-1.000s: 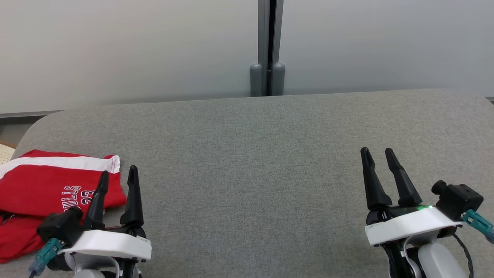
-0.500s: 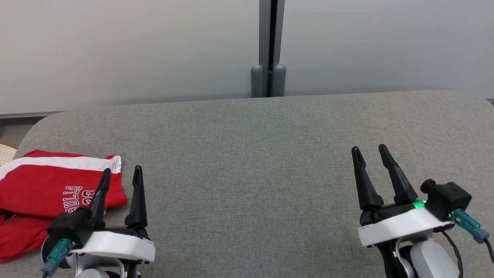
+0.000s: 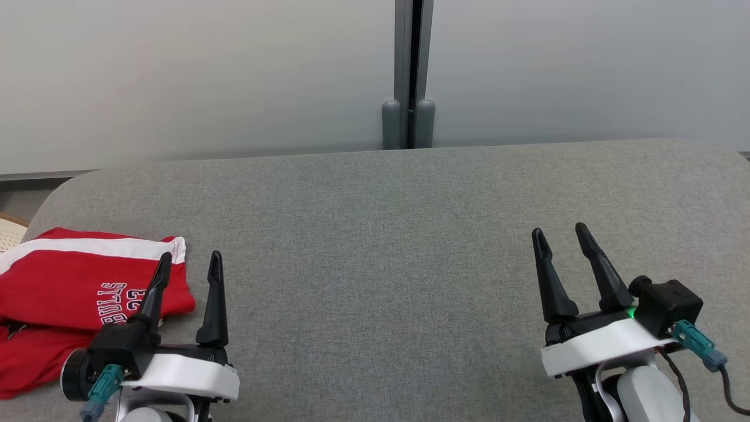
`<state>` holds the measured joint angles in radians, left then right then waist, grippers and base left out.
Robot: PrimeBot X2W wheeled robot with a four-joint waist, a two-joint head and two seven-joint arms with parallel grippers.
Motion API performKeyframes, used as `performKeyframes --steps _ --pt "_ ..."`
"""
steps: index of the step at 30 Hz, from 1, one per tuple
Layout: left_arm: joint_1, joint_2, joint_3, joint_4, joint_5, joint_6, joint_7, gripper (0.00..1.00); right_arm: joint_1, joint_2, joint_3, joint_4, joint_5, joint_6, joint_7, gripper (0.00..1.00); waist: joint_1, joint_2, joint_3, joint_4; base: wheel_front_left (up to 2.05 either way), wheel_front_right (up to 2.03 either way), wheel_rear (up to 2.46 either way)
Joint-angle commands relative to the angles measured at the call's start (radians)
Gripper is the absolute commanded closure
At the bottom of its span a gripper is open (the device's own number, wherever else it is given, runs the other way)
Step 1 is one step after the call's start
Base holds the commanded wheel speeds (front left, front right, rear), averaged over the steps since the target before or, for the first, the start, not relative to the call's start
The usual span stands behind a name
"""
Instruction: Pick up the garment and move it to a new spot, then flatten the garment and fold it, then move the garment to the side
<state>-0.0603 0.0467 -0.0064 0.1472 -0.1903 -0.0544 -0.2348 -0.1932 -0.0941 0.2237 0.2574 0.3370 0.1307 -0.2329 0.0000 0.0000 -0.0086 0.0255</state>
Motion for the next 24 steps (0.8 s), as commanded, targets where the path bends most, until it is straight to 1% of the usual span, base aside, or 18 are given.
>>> performKeyframes --steps 1,15,24 --pt "-0.013 0.005 -0.001 -0.003 0.020 0.005 -0.007 0.00 -0.014 -0.002 -0.001 0.003 -0.020 0.000 -0.009 0.00 0.0000 0.0000 0.000 0.000 0.00 0.00 0.00" --pt "-0.015 0.006 -0.004 0.004 0.105 0.010 -0.032 0.00 -0.024 0.008 0.004 0.035 -0.105 0.000 -0.035 0.00 0.0000 0.0000 0.003 0.000 0.00 0.00 0.00" --pt "-0.013 0.006 -0.003 0.012 0.085 0.009 -0.030 0.00 -0.022 0.019 -0.038 0.049 -0.113 0.000 -0.034 0.00 0.0000 0.0000 0.005 0.001 0.00 0.00 0.00"
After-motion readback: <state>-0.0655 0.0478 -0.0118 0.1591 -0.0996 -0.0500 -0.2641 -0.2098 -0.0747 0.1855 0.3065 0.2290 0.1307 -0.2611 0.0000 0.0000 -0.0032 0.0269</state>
